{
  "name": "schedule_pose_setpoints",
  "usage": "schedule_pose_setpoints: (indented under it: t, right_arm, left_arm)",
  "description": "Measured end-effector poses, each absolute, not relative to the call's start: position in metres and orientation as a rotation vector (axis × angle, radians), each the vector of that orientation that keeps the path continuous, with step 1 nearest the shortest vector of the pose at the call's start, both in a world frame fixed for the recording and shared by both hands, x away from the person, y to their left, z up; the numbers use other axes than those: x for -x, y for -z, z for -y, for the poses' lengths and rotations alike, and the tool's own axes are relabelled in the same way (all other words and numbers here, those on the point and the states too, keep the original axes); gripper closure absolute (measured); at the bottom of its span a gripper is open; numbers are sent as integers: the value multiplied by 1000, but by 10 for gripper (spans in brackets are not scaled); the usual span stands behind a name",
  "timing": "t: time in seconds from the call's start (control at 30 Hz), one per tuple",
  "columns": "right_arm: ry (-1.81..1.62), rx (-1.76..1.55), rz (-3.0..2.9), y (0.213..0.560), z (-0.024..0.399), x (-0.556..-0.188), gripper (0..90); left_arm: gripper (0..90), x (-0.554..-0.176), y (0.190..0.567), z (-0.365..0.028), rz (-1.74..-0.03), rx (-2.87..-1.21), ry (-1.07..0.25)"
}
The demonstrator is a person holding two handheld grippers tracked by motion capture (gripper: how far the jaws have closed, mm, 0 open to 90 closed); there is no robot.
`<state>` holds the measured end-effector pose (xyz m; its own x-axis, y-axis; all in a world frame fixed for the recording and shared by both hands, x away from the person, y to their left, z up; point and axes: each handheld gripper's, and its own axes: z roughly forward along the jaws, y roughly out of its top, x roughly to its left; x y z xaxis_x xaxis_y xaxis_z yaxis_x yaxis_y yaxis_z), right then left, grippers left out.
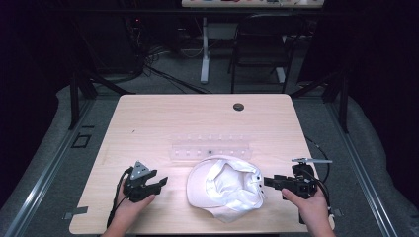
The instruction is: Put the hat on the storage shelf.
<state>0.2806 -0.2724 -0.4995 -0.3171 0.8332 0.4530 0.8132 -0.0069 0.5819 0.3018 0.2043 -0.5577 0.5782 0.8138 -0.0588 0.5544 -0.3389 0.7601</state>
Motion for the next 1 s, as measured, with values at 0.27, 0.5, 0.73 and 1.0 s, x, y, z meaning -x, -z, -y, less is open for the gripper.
schedule_pose_setpoints:
  t: [0.27,0.5,0.73,1.0]
  right_arm:
    - [-1308,-1873,-2272,510,268,-287,437]
    - [-1311,-1944,-2306,521,262,-295,434]
    - [-1332,-2014,-2287,529,257,-300,433]
    - [-1377,-2066,-2313,541,249,-303,446]
  left_arm:
    - [476,-302,558,-204,-1091,-2044,-428]
    - [475,-302,559,-203,-1093,-2044,-422]
    - [469,-303,560,-205,-1108,-2035,-420]
    - [464,-303,560,-205,-1106,-2027,-420]
